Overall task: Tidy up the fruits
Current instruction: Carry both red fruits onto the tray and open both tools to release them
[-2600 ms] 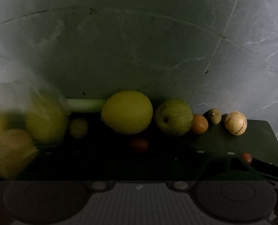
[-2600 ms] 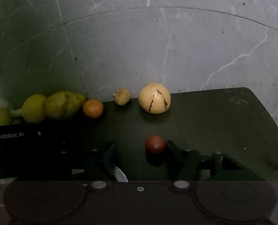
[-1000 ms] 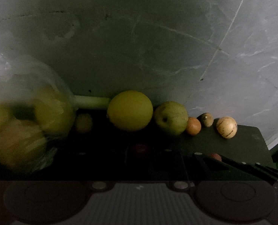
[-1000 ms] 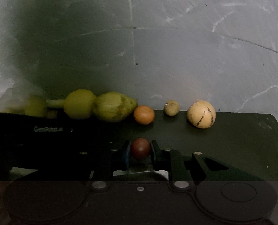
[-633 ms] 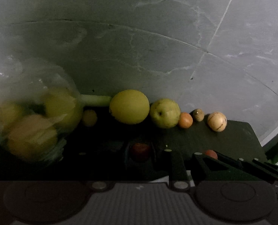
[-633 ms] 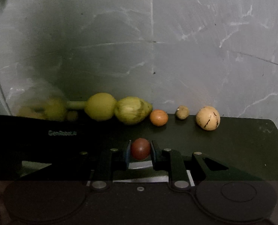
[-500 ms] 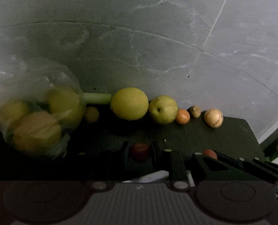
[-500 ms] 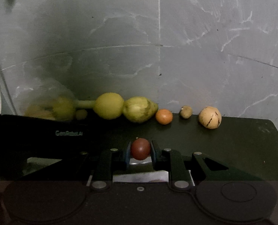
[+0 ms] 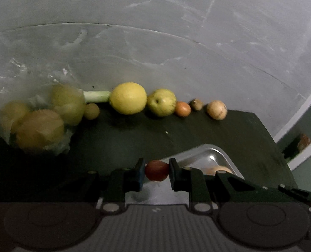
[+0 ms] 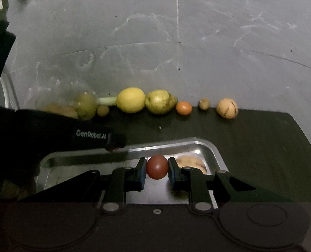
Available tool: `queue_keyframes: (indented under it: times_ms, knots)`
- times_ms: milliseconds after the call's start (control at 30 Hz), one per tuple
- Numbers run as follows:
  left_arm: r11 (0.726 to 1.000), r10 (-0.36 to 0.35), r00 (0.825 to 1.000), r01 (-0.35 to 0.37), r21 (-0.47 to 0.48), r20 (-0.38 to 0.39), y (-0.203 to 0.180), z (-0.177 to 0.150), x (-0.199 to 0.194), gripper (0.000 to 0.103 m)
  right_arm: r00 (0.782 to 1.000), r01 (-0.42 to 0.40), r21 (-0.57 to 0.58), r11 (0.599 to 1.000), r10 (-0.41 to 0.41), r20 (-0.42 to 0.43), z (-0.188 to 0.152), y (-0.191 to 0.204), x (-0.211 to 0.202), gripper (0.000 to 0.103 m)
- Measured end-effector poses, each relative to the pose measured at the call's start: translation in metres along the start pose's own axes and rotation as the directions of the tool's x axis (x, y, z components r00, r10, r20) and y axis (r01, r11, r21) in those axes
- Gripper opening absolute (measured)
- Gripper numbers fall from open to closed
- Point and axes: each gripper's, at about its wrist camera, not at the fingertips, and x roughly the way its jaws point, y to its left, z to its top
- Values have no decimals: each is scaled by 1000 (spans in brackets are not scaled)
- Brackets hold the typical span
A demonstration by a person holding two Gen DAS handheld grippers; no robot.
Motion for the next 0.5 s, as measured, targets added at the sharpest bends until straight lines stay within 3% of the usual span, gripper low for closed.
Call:
queue_keyframes:
  times_ms: [500]
  knots:
    - [995, -63, 996, 67, 71, -63, -29, -28, -4, 26, 994, 96, 63, 993, -92, -59, -51, -16, -29, 23]
